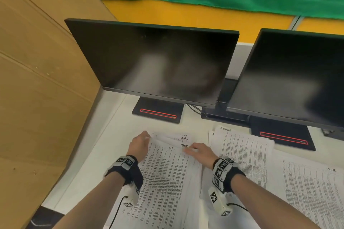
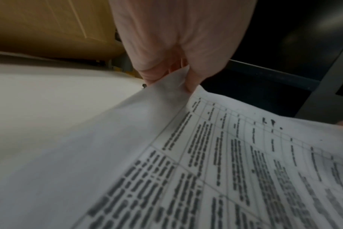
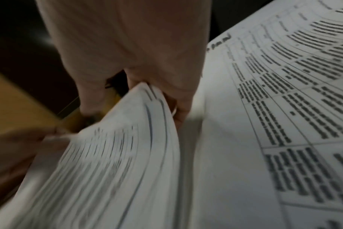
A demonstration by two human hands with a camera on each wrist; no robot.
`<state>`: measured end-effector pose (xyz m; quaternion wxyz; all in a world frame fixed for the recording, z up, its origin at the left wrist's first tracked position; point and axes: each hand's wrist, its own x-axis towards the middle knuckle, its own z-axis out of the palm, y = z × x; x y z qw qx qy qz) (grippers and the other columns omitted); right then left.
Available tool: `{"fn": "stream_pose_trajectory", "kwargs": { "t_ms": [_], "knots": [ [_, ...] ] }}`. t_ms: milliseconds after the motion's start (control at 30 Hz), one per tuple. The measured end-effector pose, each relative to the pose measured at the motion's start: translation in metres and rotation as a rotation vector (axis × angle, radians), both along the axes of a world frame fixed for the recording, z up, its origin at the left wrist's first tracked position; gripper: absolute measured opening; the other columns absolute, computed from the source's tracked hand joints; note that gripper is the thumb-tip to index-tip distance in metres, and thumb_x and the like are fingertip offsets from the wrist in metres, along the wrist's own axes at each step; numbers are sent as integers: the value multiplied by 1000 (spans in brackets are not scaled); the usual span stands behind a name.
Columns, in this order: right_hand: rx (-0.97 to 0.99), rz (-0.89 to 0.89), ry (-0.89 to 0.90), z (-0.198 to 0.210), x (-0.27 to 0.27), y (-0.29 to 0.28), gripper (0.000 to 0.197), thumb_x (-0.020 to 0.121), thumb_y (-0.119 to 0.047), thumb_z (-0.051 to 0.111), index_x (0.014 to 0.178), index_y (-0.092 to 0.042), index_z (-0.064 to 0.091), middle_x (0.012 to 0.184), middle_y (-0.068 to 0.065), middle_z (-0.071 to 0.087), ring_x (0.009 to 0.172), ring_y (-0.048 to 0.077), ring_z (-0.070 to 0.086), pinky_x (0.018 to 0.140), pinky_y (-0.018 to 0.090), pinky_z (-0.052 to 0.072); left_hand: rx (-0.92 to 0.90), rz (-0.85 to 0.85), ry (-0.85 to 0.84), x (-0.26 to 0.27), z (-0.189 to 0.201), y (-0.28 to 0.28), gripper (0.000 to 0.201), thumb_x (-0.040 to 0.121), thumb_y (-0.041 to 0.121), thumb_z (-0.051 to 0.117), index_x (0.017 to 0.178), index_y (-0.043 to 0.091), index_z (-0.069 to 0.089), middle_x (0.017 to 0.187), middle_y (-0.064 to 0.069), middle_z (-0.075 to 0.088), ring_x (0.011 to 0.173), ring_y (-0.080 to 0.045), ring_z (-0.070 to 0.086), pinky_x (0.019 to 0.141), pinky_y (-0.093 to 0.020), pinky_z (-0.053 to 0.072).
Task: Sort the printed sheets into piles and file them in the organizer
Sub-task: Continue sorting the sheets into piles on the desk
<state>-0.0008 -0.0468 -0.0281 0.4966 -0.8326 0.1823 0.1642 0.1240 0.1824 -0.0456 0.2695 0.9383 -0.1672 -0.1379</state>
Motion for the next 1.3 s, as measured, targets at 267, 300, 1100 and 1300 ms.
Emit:
{"fn": "stream_pose_trajectory", "kwargs": {
  "t_ms": [267, 300, 1100, 1300],
  "knots": [
    [-589, 406, -491, -10, -20, 16, 15, 77, 1, 67, 81, -13, 70, 79, 0, 67, 71, 19, 61, 65, 28, 53, -21, 206, -112, 17, 13, -3, 23, 96, 13, 40, 110, 16, 58, 121, -13, 46, 109, -33, 45, 89, -43, 41],
    [-633, 423, -533, -14, -22, 17, 22, 67, 2, 76, 73, -17, 69, 71, -4, 65, 61, 15, 58, 55, 22, 50, 67, 179, -65, 22, 14, -3, 26, 96, 13, 38, 112, 19, 58, 124, -11, 45, 111, -32, 44, 90, -44, 42],
    [-772, 443, -507, -18, -24, 18, 43, 45, -4, 88, 68, -30, 63, 65, -18, 57, 53, 1, 52, 53, 12, 40, 72, 55, 208, 38, 16, 11, 27, 94, 20, 43, 118, 16, 55, 104, -14, 55, 80, -27, 61, 85, -35, 50],
    [-849, 521, -471, -19, -24, 17, 42, 45, -9, 88, 68, -34, 62, 65, -20, 56, 54, 0, 50, 55, 12, 40, 175, 1, 45, 40, 27, 8, 8, 83, 15, 60, 86, 13, 67, 88, 0, 60, 86, -22, 57, 73, -25, 39]
  ]
}}
